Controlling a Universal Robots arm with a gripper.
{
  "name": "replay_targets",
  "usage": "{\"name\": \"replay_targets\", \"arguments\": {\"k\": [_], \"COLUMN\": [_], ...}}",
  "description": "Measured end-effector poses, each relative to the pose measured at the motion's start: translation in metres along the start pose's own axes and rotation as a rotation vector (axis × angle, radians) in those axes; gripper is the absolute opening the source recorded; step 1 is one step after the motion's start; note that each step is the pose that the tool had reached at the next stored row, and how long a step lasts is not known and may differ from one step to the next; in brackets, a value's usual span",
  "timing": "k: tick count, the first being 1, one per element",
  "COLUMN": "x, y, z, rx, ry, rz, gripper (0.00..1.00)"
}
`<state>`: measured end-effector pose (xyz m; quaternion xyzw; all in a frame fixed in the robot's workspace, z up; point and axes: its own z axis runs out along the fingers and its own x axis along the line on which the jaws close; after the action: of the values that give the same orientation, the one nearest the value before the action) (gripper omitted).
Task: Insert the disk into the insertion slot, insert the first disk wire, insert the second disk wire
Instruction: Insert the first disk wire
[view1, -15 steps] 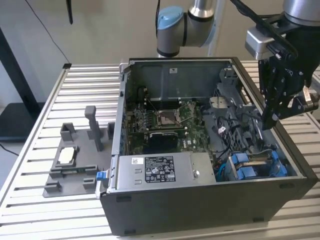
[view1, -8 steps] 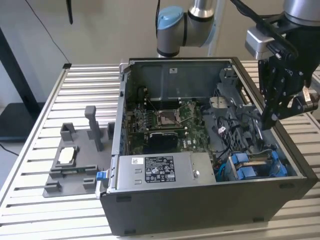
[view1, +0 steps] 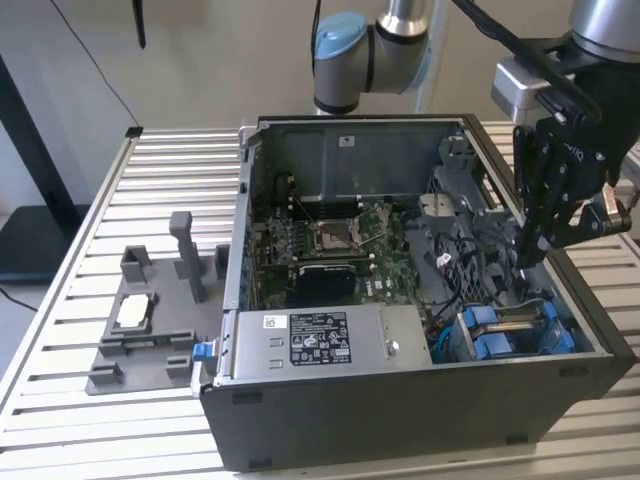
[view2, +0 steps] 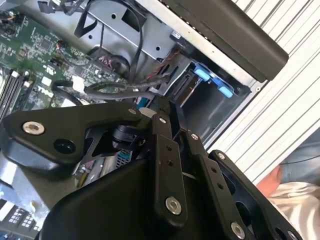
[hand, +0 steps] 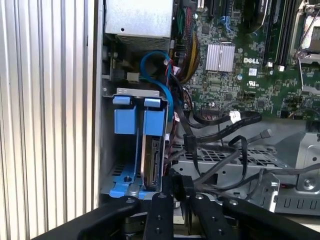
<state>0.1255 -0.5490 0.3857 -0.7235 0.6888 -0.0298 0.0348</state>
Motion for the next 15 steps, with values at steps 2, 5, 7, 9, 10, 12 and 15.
{"name": "replay_targets", "arguments": {"k": [2, 5, 7, 9, 10, 12, 15], "x": [0.0027, 0.0064, 0.0082, 0.0099, 0.0108, 0.0127, 0.0150], "y": [0.0000, -0.0001, -0.0002, -0.0003, -0.0004, -0.0010, -0.0036], "z": [0.0022, 0.0070, 0.0095, 0.0117, 0.0124, 0.0140, 0.0167], "rx": [-0.0031, -0.0045, -0.0052, -0.0071, -0.0101, -0.0165, -0.0180], "ry": [-0.0001, -0.0004, -0.0008, -0.0015, -0.0023, -0.0057, -0.0176], "rz": [0.001, 0.004, 0.006, 0.008, 0.008, 0.009, 0.010], "gripper": [0.19, 0.19, 0.19, 0.19, 0.19, 0.19, 0.19]}}
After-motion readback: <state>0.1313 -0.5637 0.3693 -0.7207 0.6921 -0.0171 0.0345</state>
